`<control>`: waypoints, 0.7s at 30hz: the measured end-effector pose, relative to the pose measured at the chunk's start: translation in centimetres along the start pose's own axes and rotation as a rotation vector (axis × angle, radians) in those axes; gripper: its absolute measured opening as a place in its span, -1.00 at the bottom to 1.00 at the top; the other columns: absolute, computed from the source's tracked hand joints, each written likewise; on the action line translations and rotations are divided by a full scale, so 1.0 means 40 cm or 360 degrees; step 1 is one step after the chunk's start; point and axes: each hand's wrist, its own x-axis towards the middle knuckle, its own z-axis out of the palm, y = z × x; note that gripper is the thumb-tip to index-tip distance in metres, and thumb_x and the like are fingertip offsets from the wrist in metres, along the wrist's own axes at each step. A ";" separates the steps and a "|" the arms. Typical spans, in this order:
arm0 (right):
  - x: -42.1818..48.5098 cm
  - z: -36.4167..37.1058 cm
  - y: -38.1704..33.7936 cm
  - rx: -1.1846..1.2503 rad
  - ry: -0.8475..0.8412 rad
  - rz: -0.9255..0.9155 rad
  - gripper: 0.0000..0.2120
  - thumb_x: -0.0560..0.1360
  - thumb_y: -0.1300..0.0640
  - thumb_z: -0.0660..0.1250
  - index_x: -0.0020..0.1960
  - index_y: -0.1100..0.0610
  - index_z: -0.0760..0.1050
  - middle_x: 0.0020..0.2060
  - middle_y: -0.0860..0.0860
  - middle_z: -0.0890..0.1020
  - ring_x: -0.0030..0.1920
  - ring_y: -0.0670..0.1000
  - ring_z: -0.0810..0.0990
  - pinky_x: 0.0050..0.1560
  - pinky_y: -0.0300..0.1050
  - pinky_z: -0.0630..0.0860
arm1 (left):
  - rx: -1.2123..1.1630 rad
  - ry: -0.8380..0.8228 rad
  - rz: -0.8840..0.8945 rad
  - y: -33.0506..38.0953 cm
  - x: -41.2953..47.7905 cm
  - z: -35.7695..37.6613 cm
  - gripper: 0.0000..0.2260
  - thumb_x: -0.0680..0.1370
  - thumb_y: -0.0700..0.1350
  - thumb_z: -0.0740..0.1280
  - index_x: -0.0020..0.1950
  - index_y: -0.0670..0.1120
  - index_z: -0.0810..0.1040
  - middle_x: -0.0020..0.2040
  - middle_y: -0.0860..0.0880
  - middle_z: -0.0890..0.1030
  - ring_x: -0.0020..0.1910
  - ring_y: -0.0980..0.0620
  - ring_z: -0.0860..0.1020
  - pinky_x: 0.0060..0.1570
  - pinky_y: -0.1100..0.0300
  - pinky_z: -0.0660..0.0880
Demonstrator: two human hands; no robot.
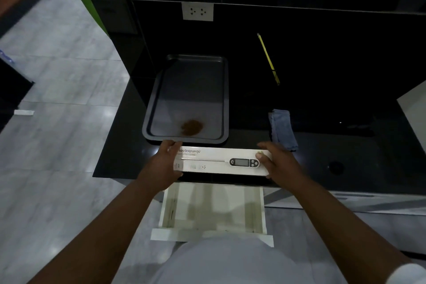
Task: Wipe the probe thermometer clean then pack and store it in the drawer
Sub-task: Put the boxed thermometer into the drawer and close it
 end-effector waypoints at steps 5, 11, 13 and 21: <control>-0.005 -0.015 0.006 -0.0210 -0.0109 -0.0161 -0.51 0.43 -0.07 0.42 0.30 0.05 0.45 0.16 -0.06 0.45 0.13 -0.08 0.43 0.04 -0.40 0.26 | -0.0038 -0.0107 -0.0040 -0.008 -0.009 -0.002 -0.17 0.32 -0.07 0.55 0.50 -0.09 0.22 0.41 -0.06 0.30 0.28 -0.06 0.41 0.21 0.16 0.41; -0.027 -0.003 0.013 -0.0453 -0.0438 -0.0196 -0.04 0.28 -0.04 0.56 0.51 -0.02 0.09 0.34 -0.09 0.21 0.24 -0.10 0.30 0.15 -0.34 0.21 | -0.0120 -0.0076 -0.0034 -0.011 -0.017 -0.011 -0.18 0.30 -0.09 0.57 0.48 -0.10 0.26 0.36 -0.07 0.34 0.26 -0.04 0.41 0.18 0.17 0.43; -0.030 0.001 0.014 -0.0515 -0.0405 -0.0212 -0.10 0.33 0.03 0.53 0.51 -0.02 0.08 0.35 -0.06 0.21 0.26 -0.03 0.34 0.13 -0.38 0.18 | -0.0143 -0.0073 -0.0035 -0.012 -0.022 -0.013 -0.18 0.29 -0.08 0.59 0.47 -0.07 0.27 0.34 -0.07 0.34 0.25 -0.04 0.42 0.17 0.14 0.45; -0.068 0.002 0.017 -0.0571 -0.0197 -0.0167 -0.12 0.35 0.03 0.51 0.51 0.08 0.09 0.42 0.00 0.23 0.27 0.06 0.40 0.19 -0.19 0.33 | -0.0181 0.0009 -0.0131 0.011 -0.050 -0.003 -0.13 0.27 -0.04 0.60 0.46 -0.08 0.22 0.37 -0.09 0.37 0.29 -0.08 0.43 0.17 0.07 0.46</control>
